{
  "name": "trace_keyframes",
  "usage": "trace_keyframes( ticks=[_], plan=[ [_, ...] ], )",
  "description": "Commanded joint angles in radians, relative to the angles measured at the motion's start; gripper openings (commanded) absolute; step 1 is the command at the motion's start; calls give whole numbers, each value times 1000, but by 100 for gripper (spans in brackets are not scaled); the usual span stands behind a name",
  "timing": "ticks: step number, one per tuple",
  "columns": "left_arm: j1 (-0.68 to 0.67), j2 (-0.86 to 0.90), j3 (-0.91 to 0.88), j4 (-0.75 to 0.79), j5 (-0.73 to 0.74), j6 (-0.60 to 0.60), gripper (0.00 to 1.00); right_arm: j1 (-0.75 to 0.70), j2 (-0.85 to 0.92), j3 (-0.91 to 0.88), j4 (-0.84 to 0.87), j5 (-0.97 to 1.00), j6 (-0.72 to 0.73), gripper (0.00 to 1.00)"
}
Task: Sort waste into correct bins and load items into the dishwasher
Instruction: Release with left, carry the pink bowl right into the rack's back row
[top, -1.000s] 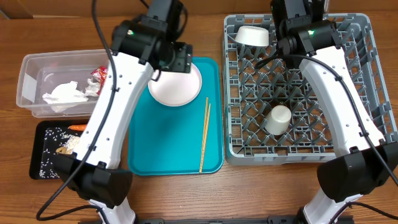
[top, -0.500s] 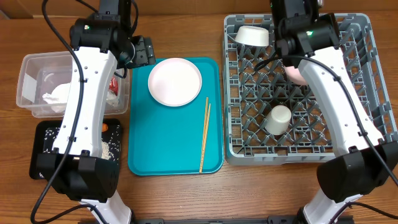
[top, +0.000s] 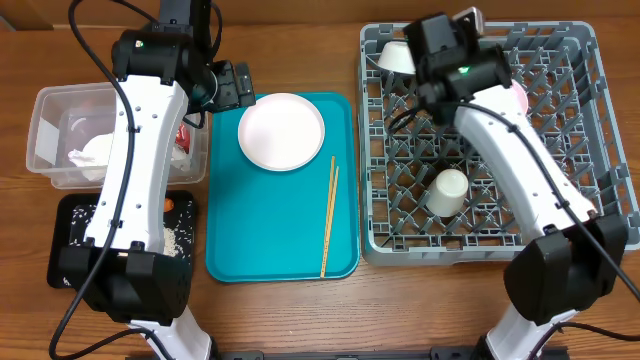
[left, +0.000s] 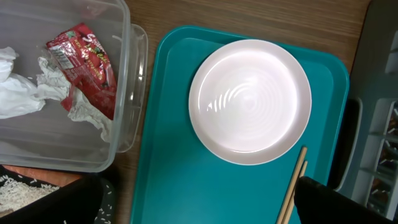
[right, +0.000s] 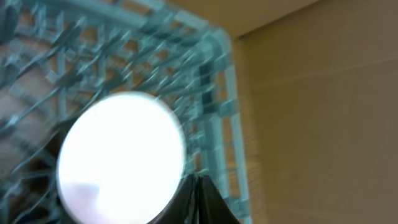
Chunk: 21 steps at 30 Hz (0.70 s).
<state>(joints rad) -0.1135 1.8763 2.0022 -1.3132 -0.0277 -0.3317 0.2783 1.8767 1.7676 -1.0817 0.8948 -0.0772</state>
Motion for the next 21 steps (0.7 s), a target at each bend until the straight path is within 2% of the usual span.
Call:
trace_keyframes(
  ticks=[1,4,7,11,17,21],
  plan=[
    [2,3,-5,0,10,-5,100,-105,-14,36,-23,-335,80,8],
    [2,3,-5,0,10,-5,100,-199,-14,38,-22,-520,164,10],
    [2,3,-5,1,10,-5,100,-295,-14,38,-3,-605,221,9],
    [2,3,-5,2,10,-5,100,-407,-14,32,32,-731,228,13],
    [2,3,-5,1,10,-5,100,-516,-2,16,51,-1038,228,16],
    [2,3,-5,2,10,-5,100,-529,26,10,51,-1061,227,16]
  ],
)
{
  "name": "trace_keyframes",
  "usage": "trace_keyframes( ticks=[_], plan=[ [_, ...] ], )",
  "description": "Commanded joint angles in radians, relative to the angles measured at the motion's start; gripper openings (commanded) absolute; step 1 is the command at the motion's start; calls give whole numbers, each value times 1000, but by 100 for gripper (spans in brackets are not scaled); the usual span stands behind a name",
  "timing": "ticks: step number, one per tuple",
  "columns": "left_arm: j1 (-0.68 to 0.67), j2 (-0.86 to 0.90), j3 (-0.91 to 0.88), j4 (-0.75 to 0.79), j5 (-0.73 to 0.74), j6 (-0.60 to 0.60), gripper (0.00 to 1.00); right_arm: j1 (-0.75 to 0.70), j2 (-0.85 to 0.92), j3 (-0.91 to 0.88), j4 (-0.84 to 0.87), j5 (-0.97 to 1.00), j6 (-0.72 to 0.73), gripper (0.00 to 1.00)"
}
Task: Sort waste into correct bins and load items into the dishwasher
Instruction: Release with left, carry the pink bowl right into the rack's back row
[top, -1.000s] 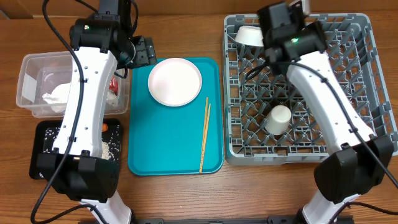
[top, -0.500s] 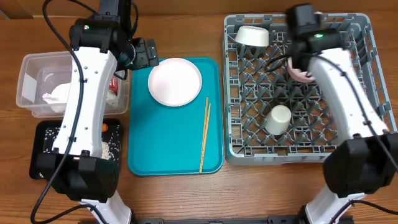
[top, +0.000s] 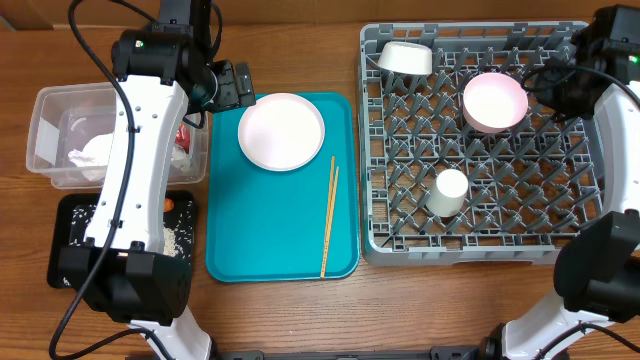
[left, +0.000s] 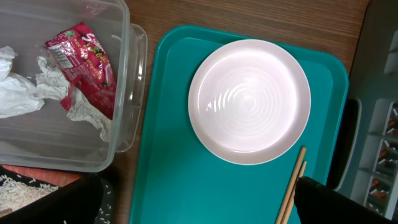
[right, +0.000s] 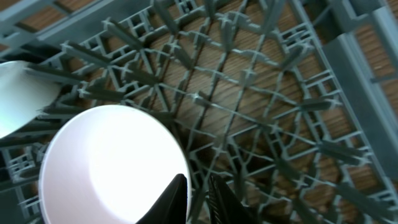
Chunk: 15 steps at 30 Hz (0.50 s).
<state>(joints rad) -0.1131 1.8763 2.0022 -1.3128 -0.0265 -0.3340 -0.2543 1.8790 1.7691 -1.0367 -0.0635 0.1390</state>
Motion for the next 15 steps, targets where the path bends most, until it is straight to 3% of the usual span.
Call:
trace_keyframes(
  ticks=[1,13,15],
  plan=[
    [1,3,-5,1,9,-3,100,3,32,8,3,-103,11,16],
    [2,3,-5,1,9,-3,100,4,101,8,3,-39,11,20],
    [2,3,-5,1,9,-3,100,4,101,8,-2,-39,11,17]
  ],
)
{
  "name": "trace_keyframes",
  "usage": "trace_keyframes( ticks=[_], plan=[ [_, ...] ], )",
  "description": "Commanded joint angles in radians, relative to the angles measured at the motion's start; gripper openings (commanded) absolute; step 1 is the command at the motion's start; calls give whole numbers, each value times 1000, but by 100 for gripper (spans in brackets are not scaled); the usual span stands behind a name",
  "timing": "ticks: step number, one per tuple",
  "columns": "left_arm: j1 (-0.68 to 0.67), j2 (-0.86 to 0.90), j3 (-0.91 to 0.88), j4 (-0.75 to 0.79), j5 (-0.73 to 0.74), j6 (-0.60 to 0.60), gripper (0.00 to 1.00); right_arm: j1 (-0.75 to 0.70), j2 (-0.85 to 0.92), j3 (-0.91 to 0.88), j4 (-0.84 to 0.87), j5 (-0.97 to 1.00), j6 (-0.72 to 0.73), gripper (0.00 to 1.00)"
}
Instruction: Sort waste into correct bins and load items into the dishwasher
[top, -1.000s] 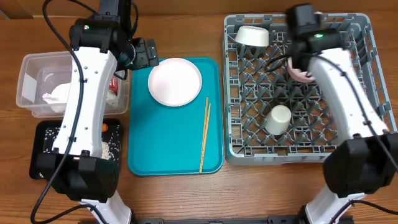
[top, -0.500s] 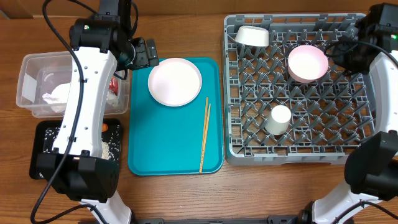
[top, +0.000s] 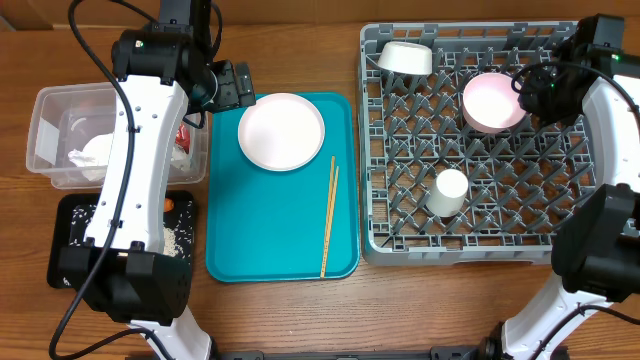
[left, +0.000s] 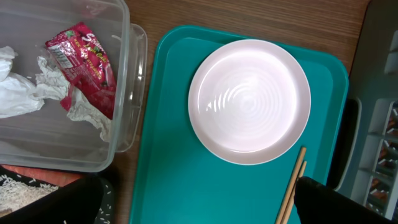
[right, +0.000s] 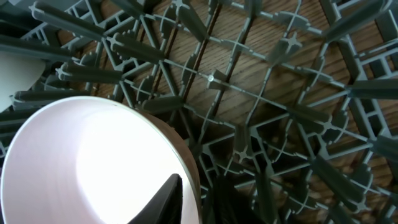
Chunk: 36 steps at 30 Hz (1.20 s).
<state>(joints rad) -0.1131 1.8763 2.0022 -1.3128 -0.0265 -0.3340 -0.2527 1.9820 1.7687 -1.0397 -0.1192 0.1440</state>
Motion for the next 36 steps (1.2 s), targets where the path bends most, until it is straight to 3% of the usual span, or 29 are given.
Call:
trace_keyframes(
  ticks=[1,2,15,21,27,36],
  plan=[
    [2,3,-5,1,9,-3,100,3,-1,9,-2,16,6,8],
    [2,3,-5,1,9,-3,100,3,-1,9,-6,16,6,4],
    [2,3,-5,1,9,-3,100,6,-3,14,-39,13,6,4],
    [2,3,-5,1,9,-3,100,23,-70,123,-70,33,6,4],
    [2,3,-5,1,9,-3,100,163,-165,249,-154,423,5,4],
    [2,3,-5,1,9,-3,100,501,-137,244,-212,945,-42,4]
  ],
)
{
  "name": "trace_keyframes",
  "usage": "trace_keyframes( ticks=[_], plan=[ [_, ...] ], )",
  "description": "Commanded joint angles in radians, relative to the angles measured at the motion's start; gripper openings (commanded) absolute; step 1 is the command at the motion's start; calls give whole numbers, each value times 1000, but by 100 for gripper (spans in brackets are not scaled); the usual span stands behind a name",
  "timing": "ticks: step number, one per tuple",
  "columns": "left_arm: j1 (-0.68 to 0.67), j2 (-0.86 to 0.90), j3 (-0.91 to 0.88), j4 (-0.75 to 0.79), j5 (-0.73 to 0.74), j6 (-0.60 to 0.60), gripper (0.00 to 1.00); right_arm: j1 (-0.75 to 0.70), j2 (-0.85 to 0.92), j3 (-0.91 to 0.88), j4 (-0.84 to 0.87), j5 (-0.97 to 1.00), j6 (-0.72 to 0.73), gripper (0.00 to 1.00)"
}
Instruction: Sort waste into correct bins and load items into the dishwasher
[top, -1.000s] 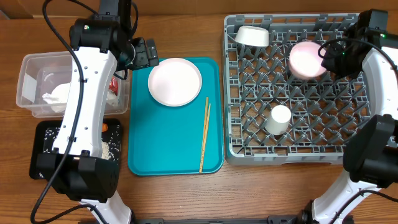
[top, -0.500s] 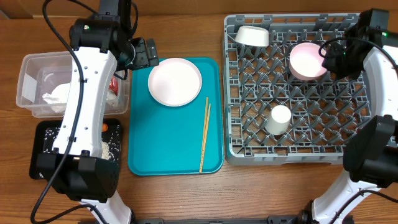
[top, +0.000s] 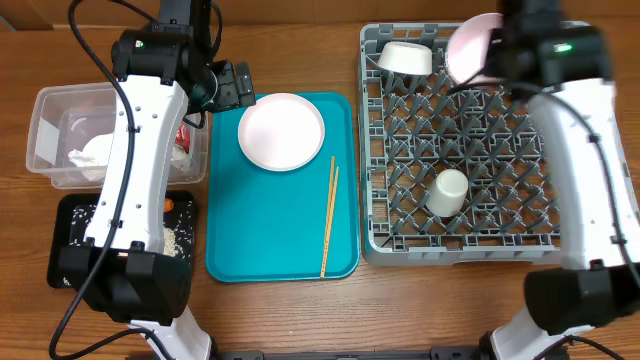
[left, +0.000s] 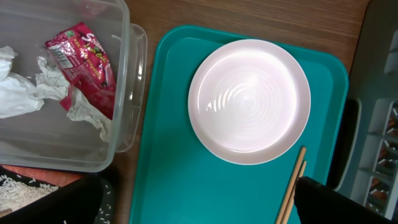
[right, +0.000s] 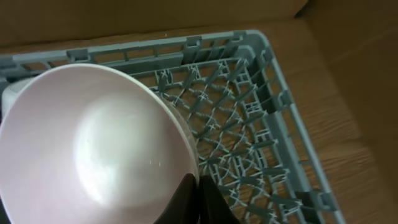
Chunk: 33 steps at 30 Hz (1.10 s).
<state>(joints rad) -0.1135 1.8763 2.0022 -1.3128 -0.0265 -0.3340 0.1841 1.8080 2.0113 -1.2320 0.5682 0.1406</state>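
Observation:
A pink bowl (top: 472, 48) (right: 93, 149) hangs tilted over the far edge of the grey dishwasher rack (top: 560, 215), and my right gripper (right: 196, 200) is shut on its rim. A white plate (top: 281, 131) (left: 249, 101) and a pair of chopsticks (top: 329, 215) (left: 293, 186) lie on the teal tray (top: 250, 230). My left gripper (left: 199, 208) stands open above the tray's near-left part, nothing between its fingers (left: 339, 202). In the rack sit a white bowl (top: 405, 57) and a white cup (top: 449, 190).
At the left, a clear plastic bin (top: 50, 110) holds a red wrapper (left: 81, 59) and crumpled tissue (left: 18, 93). In front of it is a black tray (top: 70, 245) with scattered rice. The rack's raised walls (right: 292, 124) ring the bowl's position.
The pink bowl, then low in the rack's far-right part, is now higher and tilted at the rack's far edge, still in my right gripper. The right arm now reaches over the rack. Left arm unchanged.
At first my right arm stretched over the rack with the pink bowl in its gripper. Then the arm stood at the right with the bowl held low in the rack's far-right part. Now the bowl is raised at the far edge. The left gripper stayed open above the tray.

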Motion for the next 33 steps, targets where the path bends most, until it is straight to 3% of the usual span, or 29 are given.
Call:
trace_keyframes(
  ticks=[1,5,11,24,30,33],
  plan=[
    [2,3,-5,1,9,-3,100,97,51,0,-37,306,-53,4],
    [2,3,-5,1,9,-3,100,204,119,-15,-50,489,-120,4],
    [2,3,-5,1,9,-3,100,268,217,-15,-42,517,-198,4],
    [2,3,-5,1,9,-3,100,266,338,-16,-62,669,-393,4],
    [2,3,-5,1,9,-3,100,248,338,-16,-38,668,-624,4],
    [2,3,-5,1,9,-3,100,229,338,-16,15,664,-651,4]
  ],
)
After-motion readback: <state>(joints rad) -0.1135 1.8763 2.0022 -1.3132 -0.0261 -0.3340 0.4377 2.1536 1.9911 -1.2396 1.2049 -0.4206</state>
